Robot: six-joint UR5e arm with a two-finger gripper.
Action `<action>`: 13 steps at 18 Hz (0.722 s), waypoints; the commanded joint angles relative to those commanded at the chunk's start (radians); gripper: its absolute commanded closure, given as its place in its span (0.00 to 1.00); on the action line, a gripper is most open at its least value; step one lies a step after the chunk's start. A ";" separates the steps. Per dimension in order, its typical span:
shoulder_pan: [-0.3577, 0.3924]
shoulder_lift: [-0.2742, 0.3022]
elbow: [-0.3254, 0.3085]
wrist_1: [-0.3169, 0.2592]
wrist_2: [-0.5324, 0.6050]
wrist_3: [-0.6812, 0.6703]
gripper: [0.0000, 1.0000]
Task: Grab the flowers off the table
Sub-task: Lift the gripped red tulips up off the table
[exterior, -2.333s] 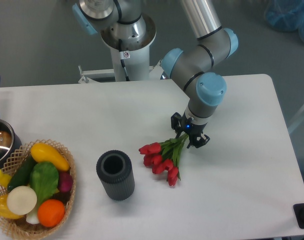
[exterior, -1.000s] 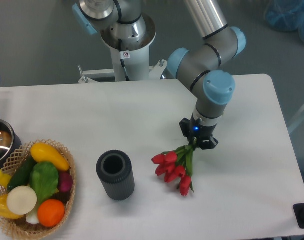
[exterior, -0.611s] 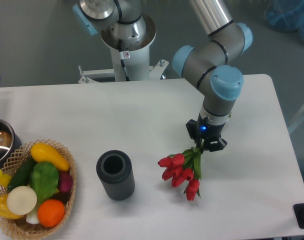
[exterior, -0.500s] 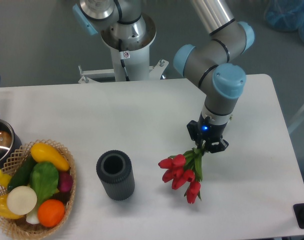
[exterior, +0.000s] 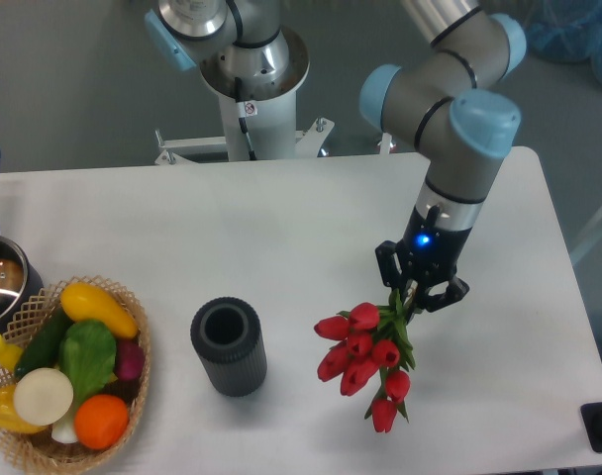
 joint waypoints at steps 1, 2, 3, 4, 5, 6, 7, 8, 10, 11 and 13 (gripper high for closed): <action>0.003 0.009 0.000 0.000 -0.035 -0.009 0.79; 0.008 0.021 0.000 -0.002 -0.063 -0.021 0.79; 0.020 0.038 -0.002 -0.002 -0.086 -0.029 0.79; 0.026 0.046 -0.003 -0.002 -0.106 -0.029 0.79; 0.029 0.057 -0.003 -0.002 -0.132 -0.032 0.79; 0.040 0.063 -0.002 -0.002 -0.161 -0.040 0.79; 0.051 0.065 -0.002 -0.002 -0.192 -0.048 0.79; 0.064 0.069 -0.003 -0.002 -0.221 -0.049 0.79; 0.084 0.071 -0.002 -0.002 -0.278 -0.049 0.79; 0.091 0.074 -0.002 -0.002 -0.298 -0.049 0.79; 0.103 0.078 -0.003 -0.002 -0.310 -0.051 0.79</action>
